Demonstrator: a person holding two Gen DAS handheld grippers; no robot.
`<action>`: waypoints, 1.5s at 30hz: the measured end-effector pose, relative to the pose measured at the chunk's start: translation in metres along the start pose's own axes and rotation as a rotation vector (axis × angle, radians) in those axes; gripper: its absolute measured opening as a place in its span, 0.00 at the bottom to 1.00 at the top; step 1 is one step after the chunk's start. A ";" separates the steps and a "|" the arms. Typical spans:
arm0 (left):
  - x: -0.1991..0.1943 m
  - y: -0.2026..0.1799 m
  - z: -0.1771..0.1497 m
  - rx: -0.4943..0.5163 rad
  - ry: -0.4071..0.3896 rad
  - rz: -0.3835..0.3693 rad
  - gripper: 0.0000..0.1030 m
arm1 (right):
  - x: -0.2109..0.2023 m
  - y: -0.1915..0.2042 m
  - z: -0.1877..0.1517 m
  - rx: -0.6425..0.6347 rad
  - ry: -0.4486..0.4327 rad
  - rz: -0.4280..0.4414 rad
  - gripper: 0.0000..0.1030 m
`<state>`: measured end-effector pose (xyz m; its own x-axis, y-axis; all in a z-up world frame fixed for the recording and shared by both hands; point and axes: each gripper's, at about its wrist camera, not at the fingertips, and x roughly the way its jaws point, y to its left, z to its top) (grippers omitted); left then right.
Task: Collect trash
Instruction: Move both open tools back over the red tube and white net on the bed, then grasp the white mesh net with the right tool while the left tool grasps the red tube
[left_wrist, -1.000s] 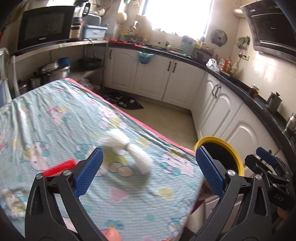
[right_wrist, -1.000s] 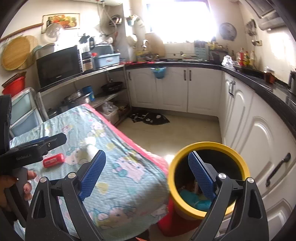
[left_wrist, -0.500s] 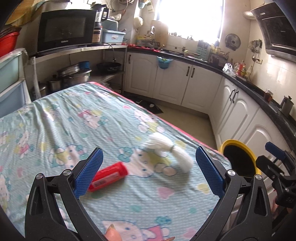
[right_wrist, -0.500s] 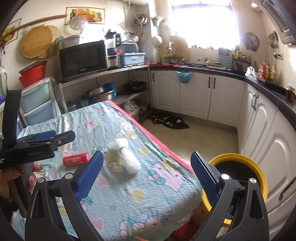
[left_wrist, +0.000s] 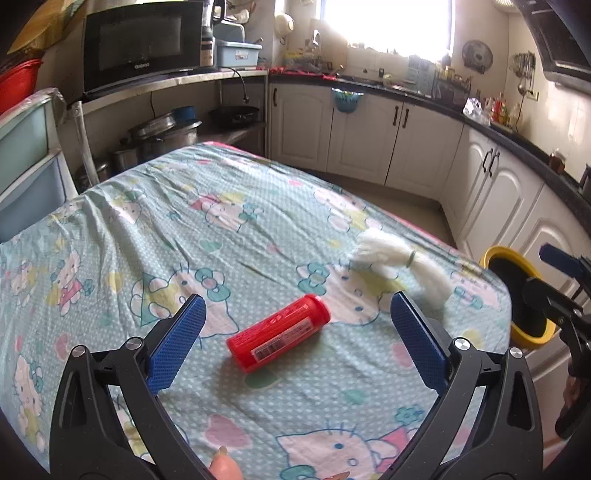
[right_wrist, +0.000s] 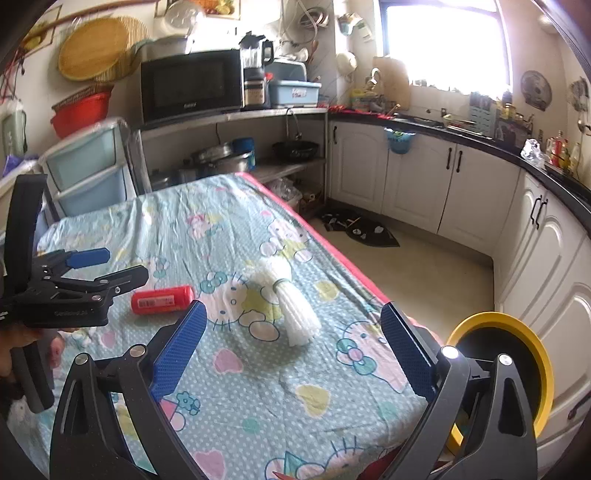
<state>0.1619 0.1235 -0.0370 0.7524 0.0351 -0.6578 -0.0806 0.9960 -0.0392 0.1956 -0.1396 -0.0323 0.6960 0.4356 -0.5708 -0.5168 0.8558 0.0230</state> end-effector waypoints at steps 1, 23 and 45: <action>0.003 0.001 -0.001 0.006 0.007 0.000 0.89 | 0.006 0.002 -0.001 -0.007 0.010 0.001 0.90; 0.060 0.011 -0.014 0.165 0.130 -0.043 0.89 | 0.115 0.001 -0.006 -0.023 0.203 0.028 0.84; 0.082 -0.010 -0.024 0.184 0.204 -0.085 0.30 | 0.115 -0.012 -0.026 0.039 0.290 0.105 0.17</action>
<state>0.2085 0.1149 -0.1083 0.6025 -0.0478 -0.7967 0.1107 0.9936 0.0242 0.2691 -0.1074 -0.1195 0.4661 0.4291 -0.7737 -0.5548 0.8230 0.1222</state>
